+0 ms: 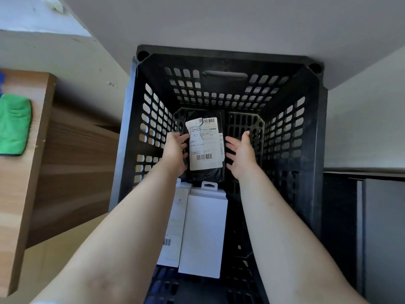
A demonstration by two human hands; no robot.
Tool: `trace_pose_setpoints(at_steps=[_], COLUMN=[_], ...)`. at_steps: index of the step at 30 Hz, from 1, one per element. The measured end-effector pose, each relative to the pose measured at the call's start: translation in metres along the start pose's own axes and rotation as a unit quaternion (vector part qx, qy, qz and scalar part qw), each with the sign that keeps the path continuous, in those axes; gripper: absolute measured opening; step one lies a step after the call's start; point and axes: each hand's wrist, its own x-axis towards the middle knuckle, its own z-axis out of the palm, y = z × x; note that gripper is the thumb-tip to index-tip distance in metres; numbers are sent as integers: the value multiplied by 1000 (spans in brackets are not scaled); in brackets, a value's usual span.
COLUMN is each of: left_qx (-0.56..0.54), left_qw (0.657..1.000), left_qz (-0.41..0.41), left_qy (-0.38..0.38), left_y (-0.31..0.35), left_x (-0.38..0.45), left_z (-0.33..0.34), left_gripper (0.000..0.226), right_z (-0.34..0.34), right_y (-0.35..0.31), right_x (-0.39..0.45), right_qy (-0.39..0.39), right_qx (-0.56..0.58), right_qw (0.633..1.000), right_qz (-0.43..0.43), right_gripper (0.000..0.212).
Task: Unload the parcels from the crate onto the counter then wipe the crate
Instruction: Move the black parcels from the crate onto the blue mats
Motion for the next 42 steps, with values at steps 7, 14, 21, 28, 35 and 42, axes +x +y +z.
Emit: trace_pose_setpoints(at_steps=[7,14,21,28,35,42], left_qx=[18,51,-33,-22,-25,-122], left_qw=[998,994,990,976,956,933], left_qz=[-8,41,62,136,242,314], left_qy=[-66,-88,-121,-172,-162,-126], left_y=[12,24,14,21,49,45], left_x=[-11,-49,-102,-162,-243,-299], left_z=[-1,-9,-21,-43,-95,-214], left_gripper=[53,54,50,56,58,57], right_z=[-1,-8,-12,-17,21,116], right_y=[-10,-19,-31,-36,-38,-1], right_x=[-20,-64,-123,-183,-260,-339], right_qy=[2,-16,-58,-101,-174,-263], right_qx=[11,-8,-65,-77,-37,-60], right_qw=[1000,997,986,969,941,908], right_qz=[-8,-72,-142,-210,-288,-321], right_gripper=[82,79,75,69,80,82])
